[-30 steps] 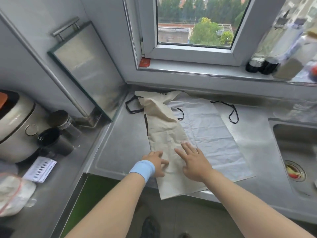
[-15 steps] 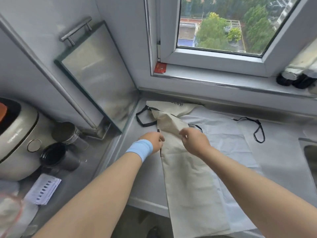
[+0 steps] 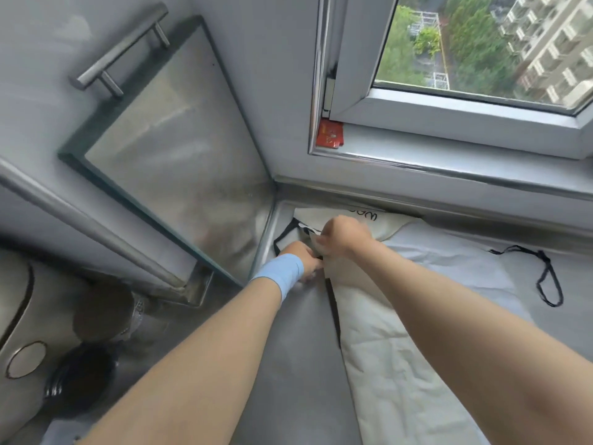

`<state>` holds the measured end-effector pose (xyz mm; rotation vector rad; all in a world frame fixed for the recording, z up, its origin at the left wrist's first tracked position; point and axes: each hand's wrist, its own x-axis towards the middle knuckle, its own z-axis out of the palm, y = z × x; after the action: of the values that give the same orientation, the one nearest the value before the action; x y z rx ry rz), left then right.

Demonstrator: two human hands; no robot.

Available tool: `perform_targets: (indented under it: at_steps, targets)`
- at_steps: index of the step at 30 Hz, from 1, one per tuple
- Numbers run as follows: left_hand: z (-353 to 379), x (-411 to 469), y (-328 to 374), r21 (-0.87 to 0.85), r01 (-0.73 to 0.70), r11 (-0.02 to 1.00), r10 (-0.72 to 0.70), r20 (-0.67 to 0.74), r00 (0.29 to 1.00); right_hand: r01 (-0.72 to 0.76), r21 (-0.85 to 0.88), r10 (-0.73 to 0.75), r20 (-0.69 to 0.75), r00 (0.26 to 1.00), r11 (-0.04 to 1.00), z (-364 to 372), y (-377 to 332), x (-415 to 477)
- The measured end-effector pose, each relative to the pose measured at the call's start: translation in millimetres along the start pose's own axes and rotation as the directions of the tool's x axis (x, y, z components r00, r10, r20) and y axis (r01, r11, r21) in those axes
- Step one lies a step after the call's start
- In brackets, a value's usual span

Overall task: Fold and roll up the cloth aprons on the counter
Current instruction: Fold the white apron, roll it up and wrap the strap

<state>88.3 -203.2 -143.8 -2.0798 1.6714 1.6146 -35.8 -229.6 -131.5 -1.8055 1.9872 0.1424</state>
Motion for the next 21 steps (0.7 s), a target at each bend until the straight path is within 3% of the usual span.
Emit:
perform_targets:
  at_steps: [2, 5, 8, 12, 15, 18, 19, 21]
  targets:
    - [4.4, 4.2, 1.8, -0.045, -0.001, 0.999, 0.002, 0.033, 0.999, 0.007, 0.231, -0.011, 0.015, 1.0, 0.973, -2.9, 5.5, 3.9]
    - [8.1, 7.0, 4.5, -0.085, 0.001, 0.996, 0.0, 0.019, 1.0, 0.021, 0.559, 0.01, -0.053, 0.999, 0.829, -15.3, 11.9, 3.3]
    - [7.5, 3.8, 2.2, -0.118, -0.043, 0.992, 0.042, -0.012, 0.999, 0.04, 0.671, 0.101, -0.17, 0.98, 0.74, -25.7, 18.8, 9.2]
    - [-5.1, -0.6, -2.1, -0.116, -0.079, 0.99, 0.078, -0.013, 0.997, 0.046, 0.741, 0.147, -0.193, 0.97, 0.67, -27.2, 22.7, 12.8]
    - [-10.8, 1.0, -3.6, 0.107, -0.025, 0.994, 0.038, -0.126, 0.991, 0.102, 0.637, 0.066, -0.235, 0.97, 0.764, -25.4, 31.8, 1.9]
    - [1.4, 0.7, -0.8, 0.095, 0.029, 0.995, 0.005, -0.333, 0.943, 0.115, 0.368, 0.014, -0.33, 0.944, 0.923, -12.3, 66.4, -19.2]
    - [7.9, -1.8, 0.0, 0.091, 0.017, 0.996, 0.023, -0.428, 0.904, 0.098, 0.283, 0.008, -0.349, 0.937, 0.954, -3.9, 81.4, -27.9]
    - [22.2, -7.3, 1.5, 0.232, -0.072, 0.97, 0.192, -0.552, 0.811, 0.084, 0.181, -0.014, -0.356, 0.935, 0.98, 17.4, 108.2, -44.3]
